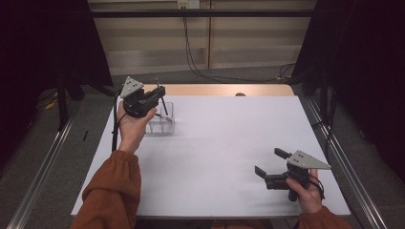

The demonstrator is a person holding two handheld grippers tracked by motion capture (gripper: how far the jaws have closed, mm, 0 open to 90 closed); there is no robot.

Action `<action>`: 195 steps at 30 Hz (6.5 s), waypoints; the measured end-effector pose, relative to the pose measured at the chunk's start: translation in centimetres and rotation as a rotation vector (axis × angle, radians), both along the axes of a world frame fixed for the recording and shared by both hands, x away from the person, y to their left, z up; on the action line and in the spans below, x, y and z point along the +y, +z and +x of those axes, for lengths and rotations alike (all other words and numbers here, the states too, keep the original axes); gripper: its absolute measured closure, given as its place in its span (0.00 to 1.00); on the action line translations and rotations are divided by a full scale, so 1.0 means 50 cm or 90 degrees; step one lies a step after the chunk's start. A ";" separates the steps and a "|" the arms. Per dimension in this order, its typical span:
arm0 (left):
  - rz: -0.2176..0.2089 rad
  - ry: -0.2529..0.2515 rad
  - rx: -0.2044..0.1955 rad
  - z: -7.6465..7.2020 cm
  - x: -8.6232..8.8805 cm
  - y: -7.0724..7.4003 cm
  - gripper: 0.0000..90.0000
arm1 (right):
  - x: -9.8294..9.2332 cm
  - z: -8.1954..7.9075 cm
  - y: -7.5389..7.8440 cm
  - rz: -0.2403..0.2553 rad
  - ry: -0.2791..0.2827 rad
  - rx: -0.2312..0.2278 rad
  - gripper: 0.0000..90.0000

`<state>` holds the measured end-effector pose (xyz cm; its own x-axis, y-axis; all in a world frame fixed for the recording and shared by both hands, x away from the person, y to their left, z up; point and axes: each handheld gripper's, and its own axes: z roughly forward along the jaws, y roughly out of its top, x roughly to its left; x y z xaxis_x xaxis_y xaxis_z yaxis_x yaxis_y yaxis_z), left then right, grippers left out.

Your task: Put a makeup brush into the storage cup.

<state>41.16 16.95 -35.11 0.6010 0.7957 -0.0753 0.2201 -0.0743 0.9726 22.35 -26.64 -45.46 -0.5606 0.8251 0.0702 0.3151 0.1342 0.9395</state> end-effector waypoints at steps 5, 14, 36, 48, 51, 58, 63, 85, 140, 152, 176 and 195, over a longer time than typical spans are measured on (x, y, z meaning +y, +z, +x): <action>0.010 0.003 0.003 0.011 -0.008 -0.006 0.95 | 0.000 0.000 0.000 0.000 0.000 0.001 0.00; 0.013 0.009 0.020 0.025 -0.008 -0.020 0.95 | 0.000 0.000 -0.001 0.001 0.001 0.003 0.00; 0.033 0.000 0.059 0.033 -0.019 -0.056 0.95 | 0.000 0.000 -0.002 -0.001 0.002 0.004 0.00; 0.045 -0.002 0.074 0.034 -0.028 -0.076 0.95 | 0.001 -0.001 -0.002 0.001 0.002 0.005 0.00; 0.044 0.000 0.077 0.036 -0.029 -0.079 0.95 | 0.001 0.000 -0.002 0.001 0.003 0.005 0.00; 0.054 -0.006 0.078 0.035 -0.028 -0.088 0.95 | 0.001 -0.001 -0.002 0.001 0.004 0.004 0.00; 0.054 0.001 0.083 0.037 -0.025 -0.094 0.95 | 0.002 -0.002 -0.002 0.000 0.005 0.004 0.00; 0.066 0.013 0.069 0.042 -0.019 -0.103 0.59 | 0.002 -0.001 -0.002 0.002 0.007 0.003 0.00; 0.032 0.041 0.041 -0.031 0.067 -0.073 0.04 | -0.011 0.001 -0.003 0.013 -0.019 0.002 0.00; 0.023 0.044 0.041 -0.068 0.100 -0.079 0.04 | -0.011 0.001 -0.003 0.014 -0.019 0.000 0.00; 0.004 0.030 0.012 -0.158 0.147 -0.097 0.04 | -0.011 0.001 -0.003 0.013 -0.023 0.000 0.00; 0.013 0.036 0.010 -0.239 0.181 -0.120 0.04 | -0.012 -0.002 -0.003 0.013 -0.027 -0.001 0.00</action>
